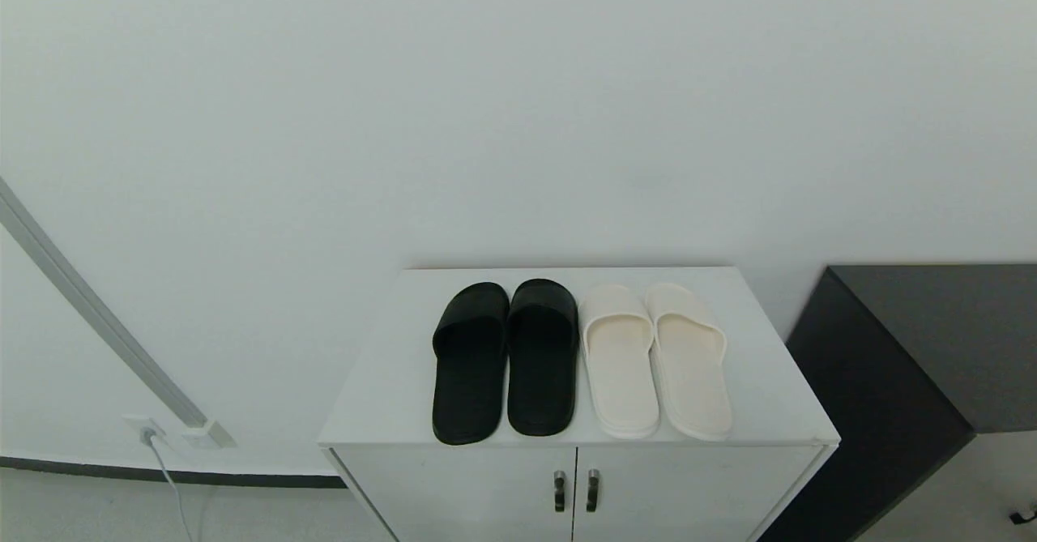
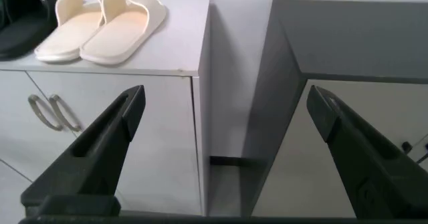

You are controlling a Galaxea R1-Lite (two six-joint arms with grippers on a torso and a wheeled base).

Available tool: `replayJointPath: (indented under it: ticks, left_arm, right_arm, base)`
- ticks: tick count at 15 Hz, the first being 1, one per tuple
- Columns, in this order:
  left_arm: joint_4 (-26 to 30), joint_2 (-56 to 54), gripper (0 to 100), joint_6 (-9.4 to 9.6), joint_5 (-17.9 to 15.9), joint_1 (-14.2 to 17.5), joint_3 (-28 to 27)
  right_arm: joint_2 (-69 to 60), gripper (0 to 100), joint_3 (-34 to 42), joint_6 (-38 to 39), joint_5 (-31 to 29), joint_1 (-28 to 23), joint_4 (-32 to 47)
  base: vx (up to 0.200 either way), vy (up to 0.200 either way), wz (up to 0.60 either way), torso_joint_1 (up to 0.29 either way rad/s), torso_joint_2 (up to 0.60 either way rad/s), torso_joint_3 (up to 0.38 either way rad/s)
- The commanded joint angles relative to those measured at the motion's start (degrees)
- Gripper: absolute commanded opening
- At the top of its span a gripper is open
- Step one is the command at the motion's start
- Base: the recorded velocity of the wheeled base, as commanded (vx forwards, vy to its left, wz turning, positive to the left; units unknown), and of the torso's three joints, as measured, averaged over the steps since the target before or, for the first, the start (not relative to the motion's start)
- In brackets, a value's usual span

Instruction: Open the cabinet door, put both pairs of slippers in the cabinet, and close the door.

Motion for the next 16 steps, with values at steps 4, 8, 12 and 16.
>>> replayJointPath:
  ticks: [4, 8, 12, 16]
  left_arm:
    - [-0.01, 0.02, 0, 0.07, -0.09, 0.02, 0.00]
    - [-0.01, 0.02, 0, 0.07, -0.09, 0.02, 0.00]
    - [-0.01, 0.02, 0, 0.51, -0.09, -0.07, 0.00]
    - [-0.01, 0.02, 0, 0.43, -0.09, 0.02, 0.00]
  right_arm:
    - [5.07, 100, -12.48, 10.42, 1.64, 1.32, 1.12]
    - [19.05, 100, -13.89, 8.75, 5.51, 5.36, 5.69]
    - [42.60, 100, -14.77, 8.75, 6.91, 11.16, -9.78]
    - [64.66, 100, -20.57, 9.19, 0.41, 21.27, -27.18]
  base:
    - [0.000, 0.000, 0.00, 0.000, 0.00, 0.000]
    - [0.000, 0.000, 0.00, 0.000, 0.00, 0.000]
    - [0.000, 0.000, 0.00, 0.000, 0.00, 0.000]
    - [0.000, 0.000, 0.00, 0.000, 0.00, 0.000]
